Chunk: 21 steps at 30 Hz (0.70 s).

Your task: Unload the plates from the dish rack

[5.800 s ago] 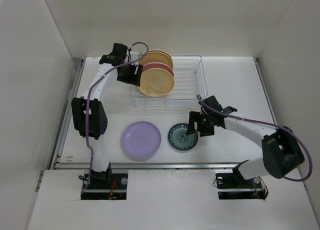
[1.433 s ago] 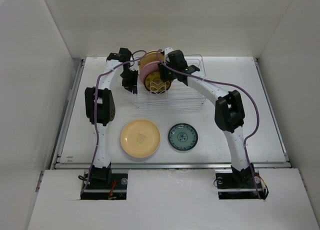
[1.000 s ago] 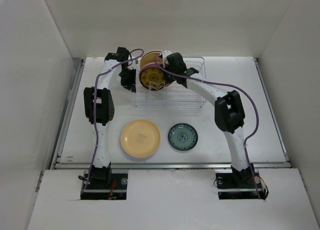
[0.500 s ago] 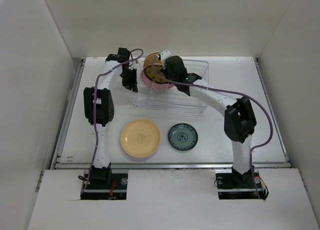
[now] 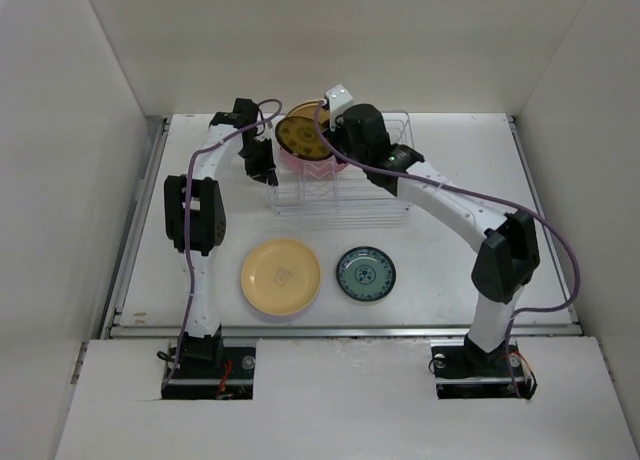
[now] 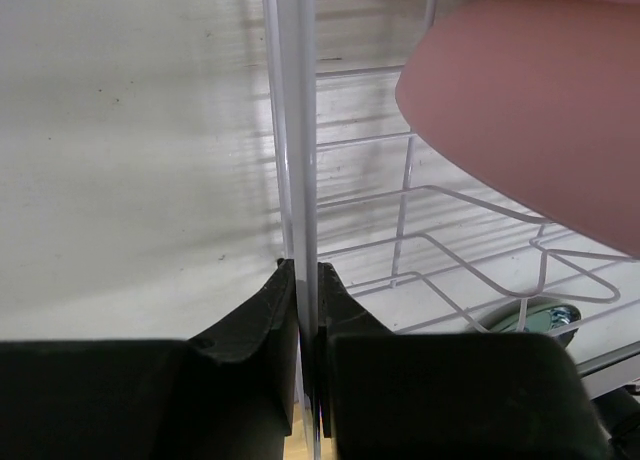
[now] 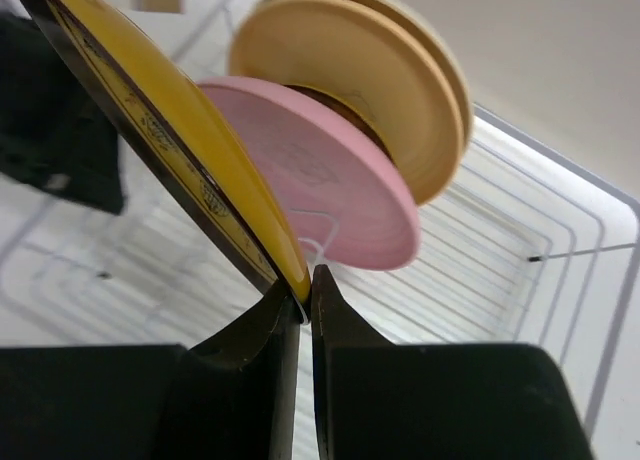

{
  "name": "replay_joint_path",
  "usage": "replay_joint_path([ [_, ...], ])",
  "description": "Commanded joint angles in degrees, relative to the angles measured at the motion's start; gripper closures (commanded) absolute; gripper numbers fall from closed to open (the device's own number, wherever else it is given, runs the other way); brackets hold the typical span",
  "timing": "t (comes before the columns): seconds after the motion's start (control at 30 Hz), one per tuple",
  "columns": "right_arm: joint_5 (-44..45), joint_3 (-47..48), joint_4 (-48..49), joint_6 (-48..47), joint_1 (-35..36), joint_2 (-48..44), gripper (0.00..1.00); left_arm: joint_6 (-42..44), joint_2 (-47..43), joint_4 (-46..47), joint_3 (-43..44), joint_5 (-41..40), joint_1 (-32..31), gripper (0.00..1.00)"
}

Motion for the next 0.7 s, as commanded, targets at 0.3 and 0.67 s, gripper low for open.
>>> replay_joint_path([
  [0.3,-35.6,-16.4,-25.8,17.9,-8.1,-19.1,1.00,-1.3,-1.9,-2.2,4.4,3.3,1.0,0.75],
  [0.67,-42.2,-41.9,-26.4,27.6,-13.8,-24.9,1.00,12.5,-3.5,-2.2,10.8,-2.8,-0.3,0.62],
])
